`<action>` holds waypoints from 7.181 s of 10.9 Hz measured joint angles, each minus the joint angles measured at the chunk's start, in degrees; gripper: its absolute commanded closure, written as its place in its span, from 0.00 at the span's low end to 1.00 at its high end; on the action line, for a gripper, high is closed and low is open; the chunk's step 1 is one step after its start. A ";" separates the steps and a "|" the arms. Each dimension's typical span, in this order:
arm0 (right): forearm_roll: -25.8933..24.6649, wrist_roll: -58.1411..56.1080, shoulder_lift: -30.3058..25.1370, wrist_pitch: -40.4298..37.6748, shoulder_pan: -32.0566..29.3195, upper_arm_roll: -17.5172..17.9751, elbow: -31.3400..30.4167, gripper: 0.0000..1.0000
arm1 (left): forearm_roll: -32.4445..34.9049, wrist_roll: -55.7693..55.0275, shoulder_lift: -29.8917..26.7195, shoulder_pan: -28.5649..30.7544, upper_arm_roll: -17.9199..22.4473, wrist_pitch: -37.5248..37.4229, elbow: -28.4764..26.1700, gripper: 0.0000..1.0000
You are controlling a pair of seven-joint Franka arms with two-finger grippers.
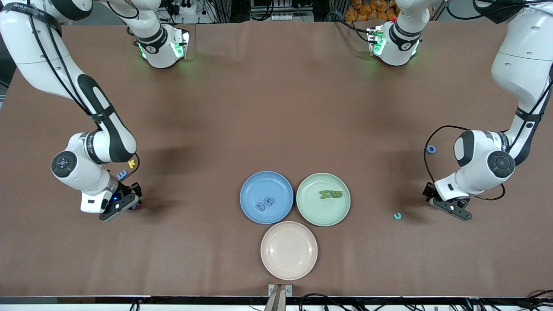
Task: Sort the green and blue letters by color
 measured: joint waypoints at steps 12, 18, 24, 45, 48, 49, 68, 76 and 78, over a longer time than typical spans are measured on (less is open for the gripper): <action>0.18 66.90 -0.75 -5.08 15.34 9.43 4.79 1.00 | -3.39 -37.22 -3.41 -20.43 -0.81 -11.39 6.37 1.00; 0.24 114.99 8.10 -4.74 27.62 8.84 18.36 0.00 | -10.46 -58.10 -1.64 -39.04 7.55 -12.77 11.54 0.00; -4.66 117.42 8.50 -6.84 27.60 6.11 19.02 0.00 | -10.57 -53.68 -0.64 -38.74 10.29 -12.77 13.73 0.00; -6.60 89.48 -7.04 -0.43 -11.35 5.04 -15.37 0.00 | -19.82 -26.40 -34.74 -14.04 8.15 -46.73 12.10 0.00; -6.60 89.44 -7.68 -0.38 -11.74 5.04 -16.55 0.00 | -20.43 -26.40 -39.87 -14.42 8.09 -56.33 12.50 0.00; -6.61 88.90 -7.90 -0.38 -12.23 5.04 -16.82 0.00 | -20.48 -26.40 -40.53 -14.72 8.07 -59.83 13.90 0.00; -4.61 95.91 -8.99 -8.30 -7.50 13.05 -9.04 1.00 | -20.49 -26.36 -39.62 -16.17 8.95 -64.62 17.74 0.00; 2.36 128.28 2.47 -9.80 15.02 12.87 11.34 1.00 | -20.49 -26.36 -39.63 -20.08 12.56 -64.41 17.82 0.00; 2.36 138.11 5.92 -9.73 20.04 12.46 17.16 1.00 | -20.49 -26.36 -39.62 -20.12 12.69 -64.36 17.84 0.00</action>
